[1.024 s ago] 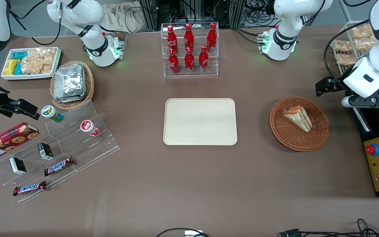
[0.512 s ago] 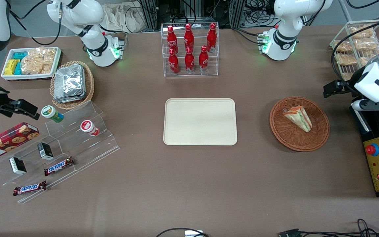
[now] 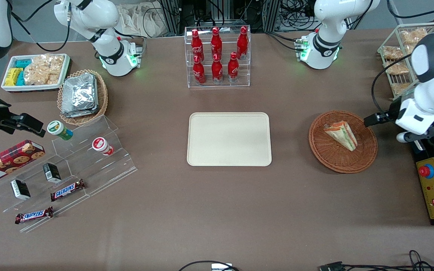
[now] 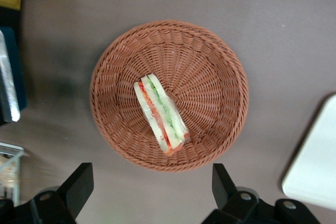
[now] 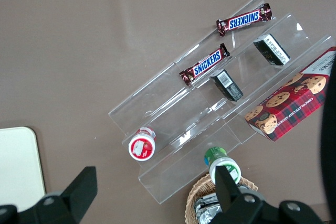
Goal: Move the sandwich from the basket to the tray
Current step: 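Move the left gripper over the sandwich in the wicker basket, then lower the open left gripper around the wrapped sandwich and close it, then lift the sandwich out of the basket and carry it over the tray, then lower the sandwich onto the white tray and open the left gripper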
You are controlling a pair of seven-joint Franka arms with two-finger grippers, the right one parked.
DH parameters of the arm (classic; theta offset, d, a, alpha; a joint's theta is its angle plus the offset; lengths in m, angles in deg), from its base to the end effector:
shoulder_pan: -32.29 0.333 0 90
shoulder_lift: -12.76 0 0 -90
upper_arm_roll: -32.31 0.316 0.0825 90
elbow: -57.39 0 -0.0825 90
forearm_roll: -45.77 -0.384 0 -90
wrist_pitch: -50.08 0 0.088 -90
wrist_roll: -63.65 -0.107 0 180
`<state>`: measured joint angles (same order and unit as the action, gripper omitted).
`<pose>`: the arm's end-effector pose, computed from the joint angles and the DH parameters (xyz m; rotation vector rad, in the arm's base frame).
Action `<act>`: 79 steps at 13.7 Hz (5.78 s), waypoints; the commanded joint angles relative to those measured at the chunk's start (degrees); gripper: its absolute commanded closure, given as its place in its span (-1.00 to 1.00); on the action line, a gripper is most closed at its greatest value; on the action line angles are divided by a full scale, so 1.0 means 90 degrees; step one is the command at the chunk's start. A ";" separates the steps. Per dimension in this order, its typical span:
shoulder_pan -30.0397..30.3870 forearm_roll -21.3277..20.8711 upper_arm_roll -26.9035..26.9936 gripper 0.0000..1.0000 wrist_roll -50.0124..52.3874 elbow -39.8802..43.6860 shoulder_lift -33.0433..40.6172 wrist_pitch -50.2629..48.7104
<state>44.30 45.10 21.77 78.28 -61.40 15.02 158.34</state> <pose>0.5220 0.0136 0.4354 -3.0696 -0.4282 0.2204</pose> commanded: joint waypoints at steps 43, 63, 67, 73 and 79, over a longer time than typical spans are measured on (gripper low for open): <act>-0.0084 -0.0287 -0.1346 1.00 0.0083 -0.0982 0.0344 0.1585; -0.2740 -0.1193 -0.1973 0.90 0.1955 0.0494 -0.2692 0.2296; -0.2975 -0.2121 -0.1963 0.90 0.2865 0.0503 -0.3269 0.2463; -0.3102 -0.2171 -0.1963 0.42 0.3061 0.0474 -0.3406 0.2531; -0.3063 -0.2161 -0.1963 -1.00 0.3481 0.0571 -0.3212 0.2434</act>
<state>17.28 26.74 3.64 107.55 -57.41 -15.10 181.36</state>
